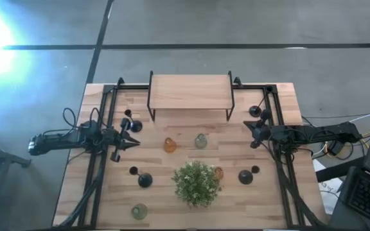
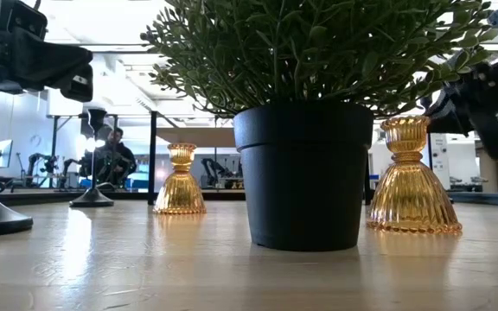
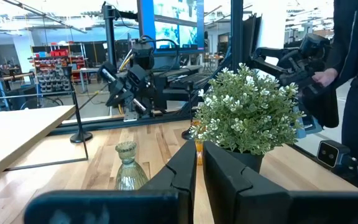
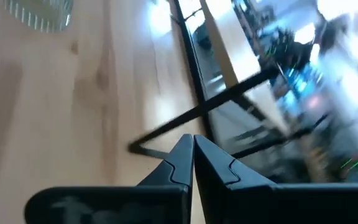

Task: Pick & Place candle stick holders
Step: Put the right large black candle holder on the shelf

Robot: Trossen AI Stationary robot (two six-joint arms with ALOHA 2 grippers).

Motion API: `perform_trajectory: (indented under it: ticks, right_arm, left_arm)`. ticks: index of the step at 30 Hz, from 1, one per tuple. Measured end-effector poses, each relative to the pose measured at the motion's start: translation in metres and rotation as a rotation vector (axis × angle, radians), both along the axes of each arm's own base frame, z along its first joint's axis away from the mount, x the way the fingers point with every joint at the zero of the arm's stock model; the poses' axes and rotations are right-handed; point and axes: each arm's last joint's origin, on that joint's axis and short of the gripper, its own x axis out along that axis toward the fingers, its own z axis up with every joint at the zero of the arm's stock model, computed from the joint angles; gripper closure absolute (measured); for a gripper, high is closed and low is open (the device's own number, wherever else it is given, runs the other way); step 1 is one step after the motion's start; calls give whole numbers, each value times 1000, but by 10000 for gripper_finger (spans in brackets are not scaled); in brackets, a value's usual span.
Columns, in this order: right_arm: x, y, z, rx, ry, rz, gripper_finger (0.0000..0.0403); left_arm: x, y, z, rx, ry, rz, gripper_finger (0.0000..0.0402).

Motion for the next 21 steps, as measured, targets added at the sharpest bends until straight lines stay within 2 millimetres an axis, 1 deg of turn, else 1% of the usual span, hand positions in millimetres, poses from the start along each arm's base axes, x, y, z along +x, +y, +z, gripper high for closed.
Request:
perform_trajectory:
  ticks: [4,6,9,11,13,15,18,21]
  right_arm:
    - [0,0,0,-286,209,120,394]
    - [0,0,0,-381,279,161,394]
    - [1,0,2,-428,289,176,394]
    - [2,1,5,-396,228,172,394]
    - [5,2,12,-288,80,160,394]
    - [8,2,22,-132,-143,114,394]
    - [9,2,40,154,-512,44,394]
    - [8,2,56,446,-844,22,394]
  left_arm:
    - [0,0,0,0,0,0,369]
    - [0,0,0,0,0,0,369]
    - [0,0,0,0,0,1,369]
    - [0,0,0,0,0,0,369]
    - [0,0,0,0,0,1,369]
    - [0,0,0,0,0,0,369]
    - [0,0,0,0,0,0,369]
    - [0,0,0,0,0,1,369]
